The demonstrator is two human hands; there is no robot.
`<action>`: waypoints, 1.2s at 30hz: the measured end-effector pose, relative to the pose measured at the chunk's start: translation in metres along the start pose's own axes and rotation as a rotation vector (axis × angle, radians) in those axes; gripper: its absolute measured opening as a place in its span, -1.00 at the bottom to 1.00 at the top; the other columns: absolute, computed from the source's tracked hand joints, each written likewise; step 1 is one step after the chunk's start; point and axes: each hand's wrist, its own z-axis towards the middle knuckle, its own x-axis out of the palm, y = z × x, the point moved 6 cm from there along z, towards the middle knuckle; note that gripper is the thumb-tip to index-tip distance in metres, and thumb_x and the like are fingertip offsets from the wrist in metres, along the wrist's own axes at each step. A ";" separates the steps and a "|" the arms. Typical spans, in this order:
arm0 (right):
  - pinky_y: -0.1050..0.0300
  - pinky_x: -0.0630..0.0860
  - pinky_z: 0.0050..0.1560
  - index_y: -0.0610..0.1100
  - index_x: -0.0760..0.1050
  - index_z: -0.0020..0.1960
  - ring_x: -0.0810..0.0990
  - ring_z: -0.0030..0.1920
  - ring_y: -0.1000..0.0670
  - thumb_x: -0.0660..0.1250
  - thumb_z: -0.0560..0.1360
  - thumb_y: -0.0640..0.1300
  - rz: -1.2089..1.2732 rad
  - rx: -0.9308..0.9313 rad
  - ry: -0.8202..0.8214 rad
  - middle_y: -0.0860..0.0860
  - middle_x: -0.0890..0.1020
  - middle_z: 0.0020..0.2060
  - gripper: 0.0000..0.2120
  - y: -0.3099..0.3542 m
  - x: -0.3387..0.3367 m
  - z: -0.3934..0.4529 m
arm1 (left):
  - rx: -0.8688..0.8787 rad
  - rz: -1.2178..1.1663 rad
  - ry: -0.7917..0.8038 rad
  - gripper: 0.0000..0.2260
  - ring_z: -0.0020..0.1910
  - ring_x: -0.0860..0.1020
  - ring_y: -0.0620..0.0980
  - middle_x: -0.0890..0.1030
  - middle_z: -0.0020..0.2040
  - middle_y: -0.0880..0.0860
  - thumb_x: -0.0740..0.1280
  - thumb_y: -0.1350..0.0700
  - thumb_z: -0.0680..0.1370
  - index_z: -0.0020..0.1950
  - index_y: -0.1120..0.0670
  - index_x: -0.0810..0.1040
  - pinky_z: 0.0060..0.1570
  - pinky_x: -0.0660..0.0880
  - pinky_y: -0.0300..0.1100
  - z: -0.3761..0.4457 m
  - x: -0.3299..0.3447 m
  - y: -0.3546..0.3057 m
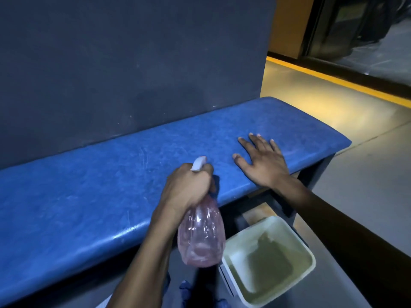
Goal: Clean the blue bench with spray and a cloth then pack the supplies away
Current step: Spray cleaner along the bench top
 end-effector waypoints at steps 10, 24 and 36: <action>-0.10 -0.16 0.59 0.18 0.09 0.59 -0.05 0.62 0.04 -0.17 0.48 0.45 0.014 0.004 -0.029 0.06 0.09 0.63 -0.25 0.000 -0.001 0.000 | 0.013 0.014 -0.037 -0.65 0.24 0.58 0.14 0.71 0.19 -0.05 0.09 -0.14 0.50 0.03 -0.13 0.64 0.31 0.47 0.05 -0.005 0.007 0.009; -0.09 -0.16 0.58 0.17 0.11 0.59 -0.03 0.62 0.03 -0.16 0.50 0.43 0.002 -0.004 -0.033 0.05 0.11 0.62 -0.28 0.000 -0.001 0.000 | 0.053 -0.160 -0.114 -0.69 -0.05 0.72 0.12 0.77 -0.15 -0.12 0.17 -0.19 0.50 -0.11 -0.14 0.69 0.19 0.58 0.04 -0.018 -0.008 0.020; -0.23 -0.09 0.57 0.09 0.17 0.58 0.03 0.61 -0.08 -0.14 0.49 0.43 0.011 -0.037 0.041 -0.06 0.14 0.61 -0.24 0.009 -0.011 -0.005 | 0.172 -0.320 -0.285 -0.72 -0.05 0.67 -0.38 0.75 0.04 -0.28 0.37 -0.19 0.59 0.29 -0.26 0.66 -0.01 0.62 -0.24 -0.135 0.024 0.134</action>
